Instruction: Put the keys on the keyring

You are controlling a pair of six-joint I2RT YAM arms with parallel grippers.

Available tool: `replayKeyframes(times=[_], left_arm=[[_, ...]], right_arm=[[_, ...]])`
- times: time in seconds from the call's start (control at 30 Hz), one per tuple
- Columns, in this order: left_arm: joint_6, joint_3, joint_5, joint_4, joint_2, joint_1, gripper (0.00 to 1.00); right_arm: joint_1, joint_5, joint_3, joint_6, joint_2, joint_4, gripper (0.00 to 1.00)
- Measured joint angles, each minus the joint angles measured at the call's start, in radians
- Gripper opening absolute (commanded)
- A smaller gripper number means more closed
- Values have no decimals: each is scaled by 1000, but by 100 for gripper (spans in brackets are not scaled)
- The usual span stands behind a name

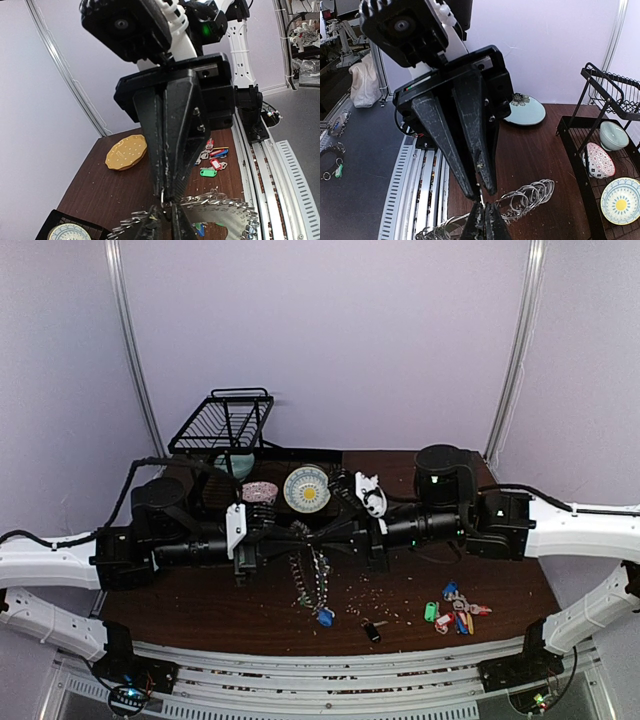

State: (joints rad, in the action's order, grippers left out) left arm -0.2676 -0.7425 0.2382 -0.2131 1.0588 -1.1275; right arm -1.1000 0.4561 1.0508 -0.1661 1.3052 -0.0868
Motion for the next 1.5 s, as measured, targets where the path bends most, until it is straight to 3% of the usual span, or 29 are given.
replayKeyframes(times=[0.2, 0.47, 0.57, 0.7, 1.07, 1.2, 1.33, 1.37, 1.43, 1.5], left_arm=[[0, 0, -3, -4, 0, 0, 9], [1, 0, -4, -4, 10, 0, 20], [1, 0, -3, -2, 25, 0, 17], [3, -2, -4, 1, 34, -4, 5], [4, -4, -3, -1, 33, -7, 10], [5, -4, -4, 0, 33, -7, 0], [14, -4, -3, 3, 32, -7, 0], [15, -4, -3, 3, 32, -7, 0], [15, -4, -3, 3, 30, -7, 0], [14, -4, -4, 4, 29, -7, 0]], right_arm=[[-9, -16, 11, -20, 0, 55, 0], [-13, -23, 12, -37, 0, 63, 0], [-13, -23, 13, -44, 1, 64, 0], [-14, -24, 13, -48, 1, 64, 0], [-14, -26, 26, -49, 4, 79, 0], [-15, -26, 26, -49, 8, 79, 0], [-15, -27, 27, -60, 8, 80, 0], [-15, -27, 27, -63, 8, 80, 1], [-15, -28, 27, -61, 8, 80, 23], [-8, -35, 27, -34, 7, 78, 31]])
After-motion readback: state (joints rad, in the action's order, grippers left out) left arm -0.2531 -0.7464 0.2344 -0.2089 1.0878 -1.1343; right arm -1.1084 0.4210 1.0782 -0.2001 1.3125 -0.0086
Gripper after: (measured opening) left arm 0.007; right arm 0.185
